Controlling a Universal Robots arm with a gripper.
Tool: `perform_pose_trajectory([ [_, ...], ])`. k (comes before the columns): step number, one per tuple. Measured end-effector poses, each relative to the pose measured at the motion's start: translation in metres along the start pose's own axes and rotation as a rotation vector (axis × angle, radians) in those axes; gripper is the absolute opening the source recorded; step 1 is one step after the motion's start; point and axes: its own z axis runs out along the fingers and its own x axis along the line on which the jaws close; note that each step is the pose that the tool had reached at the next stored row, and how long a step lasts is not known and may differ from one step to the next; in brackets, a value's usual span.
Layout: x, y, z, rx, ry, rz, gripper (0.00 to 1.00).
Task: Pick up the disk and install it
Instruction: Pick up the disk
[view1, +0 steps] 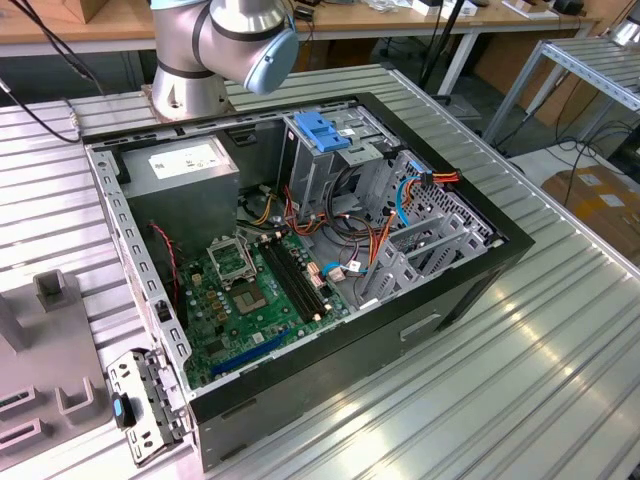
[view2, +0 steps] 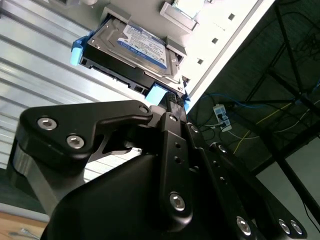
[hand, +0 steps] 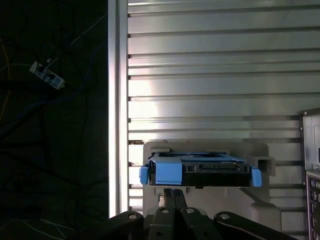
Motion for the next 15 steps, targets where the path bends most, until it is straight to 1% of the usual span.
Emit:
perform_pose_trajectory([
  [4, 0.0004, 0.0000, 0.0000, 0.0001, 0.0001, 0.000, 0.11],
  [6, 0.0004, 0.0000, 0.0000, 0.0004, 0.0004, -0.006, 0.11],
  [9, 0.0001, 0.0002, 0.0000, 0.0026, 0.0020, -0.048, 0.11],
  [12, -0.0011, 0.0003, 0.0007, 0.0054, 0.0038, -0.100, 0.11],
  [15, -0.0012, 0.0002, 0.0010, 0.0088, 0.0064, -0.161, 0.11],
])
